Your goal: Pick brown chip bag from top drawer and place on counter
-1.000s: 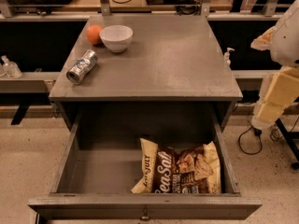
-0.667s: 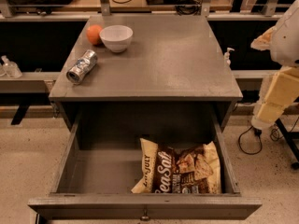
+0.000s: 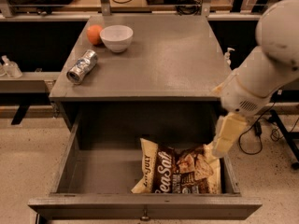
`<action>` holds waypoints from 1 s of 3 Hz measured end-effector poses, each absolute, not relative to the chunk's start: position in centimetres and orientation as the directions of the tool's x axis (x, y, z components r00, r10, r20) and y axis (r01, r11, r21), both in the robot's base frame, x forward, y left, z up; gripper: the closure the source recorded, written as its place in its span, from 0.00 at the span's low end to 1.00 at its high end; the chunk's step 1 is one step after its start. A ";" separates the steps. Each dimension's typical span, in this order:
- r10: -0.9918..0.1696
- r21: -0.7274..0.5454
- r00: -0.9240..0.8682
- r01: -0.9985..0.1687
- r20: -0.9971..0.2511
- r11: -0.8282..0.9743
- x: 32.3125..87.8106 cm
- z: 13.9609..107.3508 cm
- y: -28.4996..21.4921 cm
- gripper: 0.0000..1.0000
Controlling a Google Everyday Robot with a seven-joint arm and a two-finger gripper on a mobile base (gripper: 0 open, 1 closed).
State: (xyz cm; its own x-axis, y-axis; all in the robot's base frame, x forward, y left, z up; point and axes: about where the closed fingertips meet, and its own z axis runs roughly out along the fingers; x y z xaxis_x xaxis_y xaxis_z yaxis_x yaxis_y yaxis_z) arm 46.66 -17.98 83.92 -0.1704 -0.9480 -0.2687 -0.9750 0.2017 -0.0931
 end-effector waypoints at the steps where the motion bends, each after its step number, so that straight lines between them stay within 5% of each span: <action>1: -0.942 -0.013 -0.173 -0.983 -0.288 0.184 46.9 75.1 -16.8 0.00; 2: -0.938 0.025 -0.158 -0.987 -0.309 0.157 46.9 69.2 -15.3 0.00; 3: -0.942 0.048 -0.136 -0.991 -0.306 0.128 46.7 65.0 -14.1 0.18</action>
Offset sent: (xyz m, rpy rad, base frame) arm 0.0045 0.0470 -0.2198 0.0990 0.1472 0.0847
